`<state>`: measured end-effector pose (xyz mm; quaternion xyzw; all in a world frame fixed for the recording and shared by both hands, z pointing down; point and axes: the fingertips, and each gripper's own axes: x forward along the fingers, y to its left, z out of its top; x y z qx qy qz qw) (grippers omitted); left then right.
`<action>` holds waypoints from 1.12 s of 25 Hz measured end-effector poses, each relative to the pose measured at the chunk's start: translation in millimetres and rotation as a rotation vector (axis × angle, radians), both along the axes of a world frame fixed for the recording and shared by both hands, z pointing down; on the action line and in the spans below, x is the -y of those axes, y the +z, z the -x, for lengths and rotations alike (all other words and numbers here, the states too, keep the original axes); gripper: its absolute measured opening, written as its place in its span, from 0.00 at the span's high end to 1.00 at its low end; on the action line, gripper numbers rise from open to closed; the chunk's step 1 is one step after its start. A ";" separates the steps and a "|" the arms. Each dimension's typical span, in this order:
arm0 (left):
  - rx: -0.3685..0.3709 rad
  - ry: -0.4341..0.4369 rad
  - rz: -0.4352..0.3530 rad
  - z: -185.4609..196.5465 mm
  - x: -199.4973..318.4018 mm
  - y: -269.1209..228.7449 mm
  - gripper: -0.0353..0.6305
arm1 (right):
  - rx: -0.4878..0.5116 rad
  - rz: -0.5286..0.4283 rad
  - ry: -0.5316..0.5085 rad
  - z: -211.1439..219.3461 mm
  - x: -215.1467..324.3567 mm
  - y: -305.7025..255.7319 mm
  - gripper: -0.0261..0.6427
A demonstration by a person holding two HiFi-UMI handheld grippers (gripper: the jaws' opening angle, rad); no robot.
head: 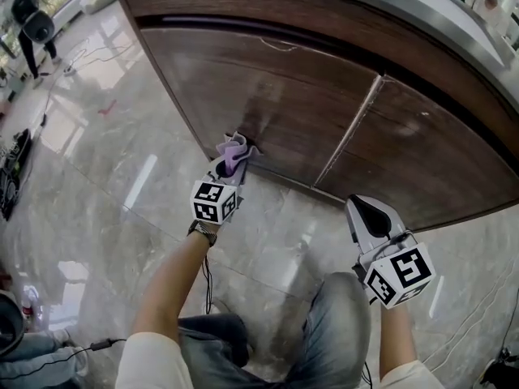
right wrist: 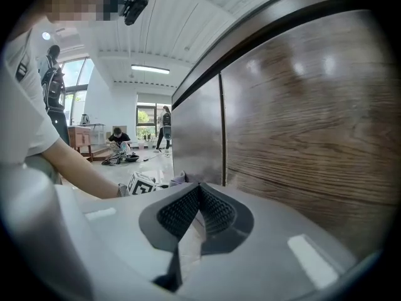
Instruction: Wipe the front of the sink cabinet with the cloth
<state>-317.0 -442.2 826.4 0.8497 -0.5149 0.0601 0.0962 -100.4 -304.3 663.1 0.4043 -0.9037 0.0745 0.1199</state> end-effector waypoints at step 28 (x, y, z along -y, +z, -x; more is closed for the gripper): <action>0.027 0.285 0.203 -180.7 -52.9 45.1 0.88 | 0.028 -0.031 0.041 -38.7 -17.8 4.7 0.95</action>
